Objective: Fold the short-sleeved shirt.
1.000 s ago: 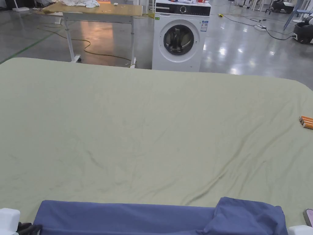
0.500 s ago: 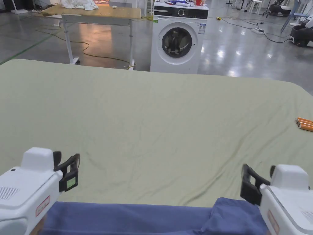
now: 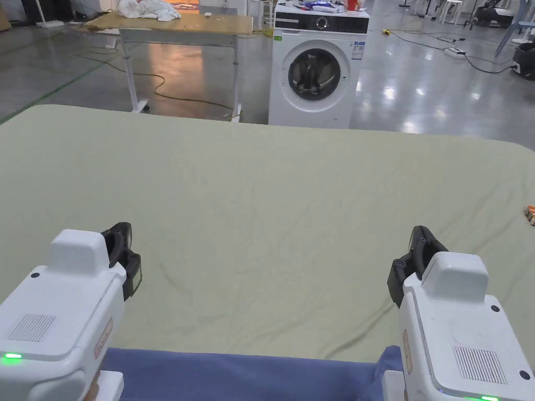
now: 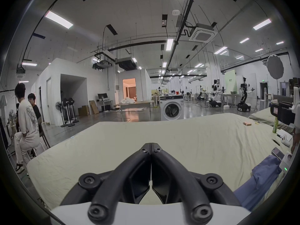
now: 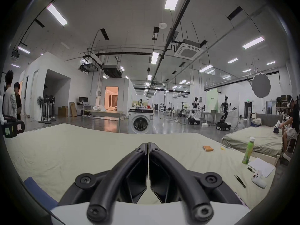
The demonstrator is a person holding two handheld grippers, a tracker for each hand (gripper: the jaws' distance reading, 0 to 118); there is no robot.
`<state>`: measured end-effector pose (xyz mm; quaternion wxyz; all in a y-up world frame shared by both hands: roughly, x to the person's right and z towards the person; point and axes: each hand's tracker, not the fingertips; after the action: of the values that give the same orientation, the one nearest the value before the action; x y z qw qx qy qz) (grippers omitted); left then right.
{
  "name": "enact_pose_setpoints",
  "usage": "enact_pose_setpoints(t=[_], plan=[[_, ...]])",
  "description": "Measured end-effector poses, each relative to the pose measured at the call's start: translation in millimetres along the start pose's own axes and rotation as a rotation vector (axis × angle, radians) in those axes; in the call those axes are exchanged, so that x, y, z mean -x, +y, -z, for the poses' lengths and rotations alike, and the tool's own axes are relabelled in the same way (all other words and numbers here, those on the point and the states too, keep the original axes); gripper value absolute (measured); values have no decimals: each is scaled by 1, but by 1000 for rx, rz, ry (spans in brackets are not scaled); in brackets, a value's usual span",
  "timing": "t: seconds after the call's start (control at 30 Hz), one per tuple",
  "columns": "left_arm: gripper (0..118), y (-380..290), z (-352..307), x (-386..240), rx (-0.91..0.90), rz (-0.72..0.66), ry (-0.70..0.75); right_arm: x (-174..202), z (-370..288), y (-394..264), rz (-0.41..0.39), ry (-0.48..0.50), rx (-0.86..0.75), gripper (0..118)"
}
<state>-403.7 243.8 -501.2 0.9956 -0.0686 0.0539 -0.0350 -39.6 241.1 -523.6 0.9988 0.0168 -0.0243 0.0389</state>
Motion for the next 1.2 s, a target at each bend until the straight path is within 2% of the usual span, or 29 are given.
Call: enact_pose_setpoints(t=[0.17,0.4,0.57,0.6,0.63,0.7,0.73,0.8,0.93,1.07,1.1,1.17,1.2], plan=[[0,-18,-6,50,205,-32,-85,8,5,2,-27,36,8,0],[0,-71,10,148,603,-296,-297,13,12,-9,-32,84,65,0],[7,-109,24,186,732,-568,-419,14,14,-19,-49,97,103,0],[19,-115,26,190,757,-615,-439,14,14,-21,-51,98,113,0],[37,-123,31,194,791,-640,-462,14,15,-22,-49,102,121,0],[82,-136,38,197,835,-685,-474,13,14,-23,-50,105,136,0],[87,-142,40,197,861,-719,-503,13,14,-24,-52,105,141,0],[87,-156,47,200,900,-797,-530,11,13,-27,-57,106,149,0],[86,-170,51,202,816,-991,-618,8,13,-28,-55,103,166,0],[81,-179,59,181,849,-1032,-739,8,13,-28,-59,105,168,0],[63,-179,61,173,862,-1021,-758,9,13,-29,-61,107,170,0],[19,-183,67,165,938,-987,-712,9,14,-29,-57,113,173,0],[13,-183,68,159,969,-919,-647,10,14,-30,-57,115,174,0]])
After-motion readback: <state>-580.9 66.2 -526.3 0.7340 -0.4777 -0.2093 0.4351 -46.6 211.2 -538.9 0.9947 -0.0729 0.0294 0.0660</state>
